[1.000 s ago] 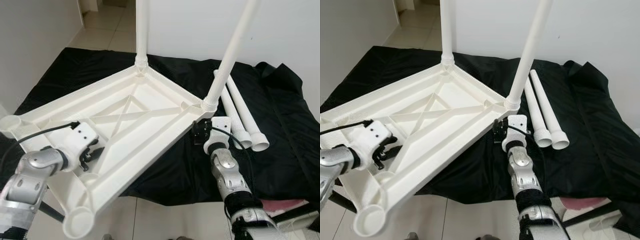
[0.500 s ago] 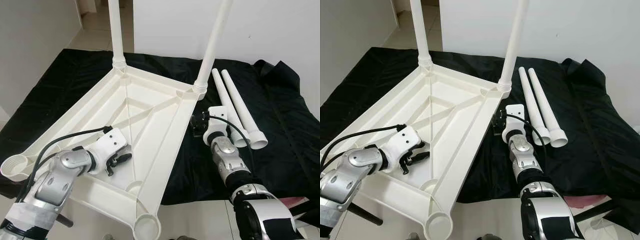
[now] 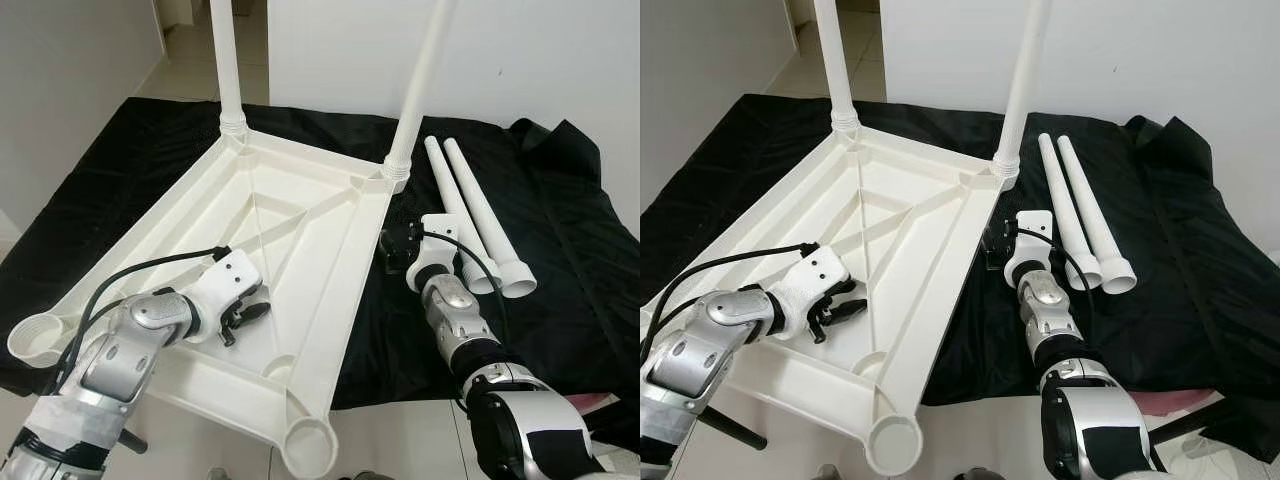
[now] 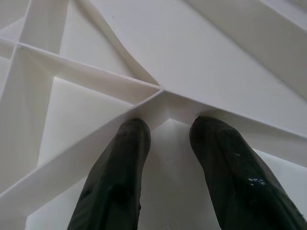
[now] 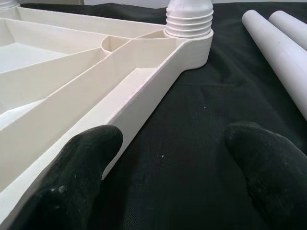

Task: Building children table

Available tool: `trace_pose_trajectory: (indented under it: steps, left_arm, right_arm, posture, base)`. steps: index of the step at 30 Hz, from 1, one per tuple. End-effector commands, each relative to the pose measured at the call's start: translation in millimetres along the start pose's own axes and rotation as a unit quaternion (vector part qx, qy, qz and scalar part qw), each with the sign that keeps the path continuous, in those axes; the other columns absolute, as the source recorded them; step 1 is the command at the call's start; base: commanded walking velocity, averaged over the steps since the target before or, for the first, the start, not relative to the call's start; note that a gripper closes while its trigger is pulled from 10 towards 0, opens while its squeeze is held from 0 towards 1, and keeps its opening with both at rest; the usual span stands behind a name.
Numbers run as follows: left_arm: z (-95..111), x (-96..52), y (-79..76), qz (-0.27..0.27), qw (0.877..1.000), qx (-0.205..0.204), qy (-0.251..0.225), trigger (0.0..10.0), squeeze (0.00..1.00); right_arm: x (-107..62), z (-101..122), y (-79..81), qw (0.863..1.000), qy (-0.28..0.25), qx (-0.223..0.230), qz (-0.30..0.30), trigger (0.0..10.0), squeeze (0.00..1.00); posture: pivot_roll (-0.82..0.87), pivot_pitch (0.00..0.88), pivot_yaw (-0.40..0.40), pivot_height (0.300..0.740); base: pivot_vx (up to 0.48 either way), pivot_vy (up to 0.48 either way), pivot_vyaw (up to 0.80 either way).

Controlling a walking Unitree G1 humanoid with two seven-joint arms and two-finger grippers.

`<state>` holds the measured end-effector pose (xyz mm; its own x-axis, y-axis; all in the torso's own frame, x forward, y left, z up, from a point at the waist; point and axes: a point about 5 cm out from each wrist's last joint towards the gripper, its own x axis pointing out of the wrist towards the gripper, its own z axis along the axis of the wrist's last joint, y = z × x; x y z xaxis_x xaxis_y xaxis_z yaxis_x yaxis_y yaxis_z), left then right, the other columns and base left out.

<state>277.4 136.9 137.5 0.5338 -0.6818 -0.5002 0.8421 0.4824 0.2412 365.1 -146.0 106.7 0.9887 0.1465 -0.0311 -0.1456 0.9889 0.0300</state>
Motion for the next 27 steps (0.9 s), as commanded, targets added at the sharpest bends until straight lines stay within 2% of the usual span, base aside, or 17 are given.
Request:
trace_pose_trajectory:
  steps: [1, 2, 4, 10, 11, 12, 13, 14, 15, 17, 19, 24, 27]
  left_arm:
    - [48, 13.8, -26.4, -0.094, 0.989, 0.049, -0.099, 10.0, 0.00]
    - [56, 16.4, -35.1, -0.120, 0.985, 0.041, -0.120, 10.0, 0.00]
    - [62, 17.9, -39.2, -0.133, 0.981, 0.036, -0.134, 10.0, 0.00]
    - [67, 17.0, -34.5, -0.129, 0.980, 0.024, -0.153, 10.0, 0.00]
    - [65, 14.1, -24.8, -0.106, 0.982, 0.019, -0.154, 10.0, 0.00]
    - [65, 14.1, -24.8, -0.106, 0.982, 0.019, -0.154, 10.0, 0.00]
    - [62, 11.3, -15.4, -0.083, 0.985, 0.012, -0.151, 10.0, 0.00]
    - [62, 11.3, -15.4, -0.083, 0.985, 0.012, -0.151, 10.0, 0.00]
    - [58, 7.2, -5.3, -0.060, 0.987, 0.006, -0.147, 10.0, 0.00]
    - [58, 7.2, -5.3, -0.060, 0.987, 0.006, -0.147, 10.0, 0.00]
    - [48, -6.2, 17.2, -0.010, 0.991, -0.004, -0.135, 10.0, 0.00]
    - [46, -14.5, 27.3, 0.012, 0.991, -0.007, -0.134, 10.0, 0.00]
    - [49, -19.2, 28.1, 0.008, 0.989, -0.015, -0.149, 10.0, 0.00]
  right_arm:
    - [2.3, -6, 48.1, 0.993, 0.011, -0.001, 0.120, 10.0, 0.00]
    - [1.7, -6, 53.0, 0.990, 0.007, 0.002, 0.140, 10.0, 0.00]
    - [0.8, -5, 56.9, 0.987, -0.005, 0.015, 0.162, 10.0, 0.00]
    - [-3.6, 0, 55.9, 0.979, -0.041, 0.030, 0.196, 10.0, 0.00]
    - [-3.9, 1, 44.3, 0.984, -0.049, 0.027, 0.167, 10.0, 0.00]
    - [-3.9, 1, 44.3, 0.984, -0.049, 0.027, 0.167, 10.0, 0.00]
    - [-4.0, 3, 32.4, 0.989, -0.058, 0.034, 0.136, 10.0, 0.00]
    - [-4.0, 3, 32.4, 0.989, -0.058, 0.034, 0.136, 10.0, 0.00]
    - [-5.1, 3, 19.3, 0.993, -0.065, 0.035, 0.096, 10.0, 0.00]
    - [-5.1, 3, 19.3, 0.993, -0.065, 0.035, 0.096, 10.0, 0.00]
    - [-14.3, 3, -4.4, 0.995, -0.088, 0.031, 0.032, 10.0, 0.00]
    - [-21.1, 4, -13.3, 0.993, -0.109, 0.030, 0.015, 10.0, 0.00]
    - [-28.1, 13, -18.3, 0.987, -0.153, 0.040, 0.005, 10.0, 0.00]
  posture:
    - [0.02, 0.009, -0.022, 0.740]
    - [0.02, 0.008, -0.023, 0.740]
    - [0.02, 0.008, -0.022, 0.740]
    - [0.02, 0.008, -0.021, 0.740]
    - [0.02, 0.009, -0.024, 0.740]
    - [0.02, 0.009, -0.024, 0.740]
    - [0.02, 0.009, -0.024, 0.740]
    - [0.02, 0.009, -0.024, 0.740]
    - [0.02, 0.012, -0.025, 0.740]
    - [0.02, 0.012, -0.025, 0.740]
    - [0.02, 0.018, -0.023, 0.740]
    - [0.02, 0.021, -0.020, 0.740]
    - [0.02, 0.022, -0.017, 0.740]
  base:
    - [0.000, 0.000, 0.00]
    - [0.000, 0.000, 0.00]
    - [0.000, 0.000, 0.00]
    - [0.000, 0.000, 0.00]
    - [0.000, 0.000, 0.00]
    - [0.000, 0.000, 0.00]
    - [0.000, 0.000, 0.00]
    - [0.000, 0.000, 0.00]
    - [0.000, 0.000, 0.00]
    - [0.000, 0.000, 0.00]
    - [0.000, 0.000, 0.00]
    - [0.000, 0.000, 0.00]
    - [0.000, 0.000, 0.00]
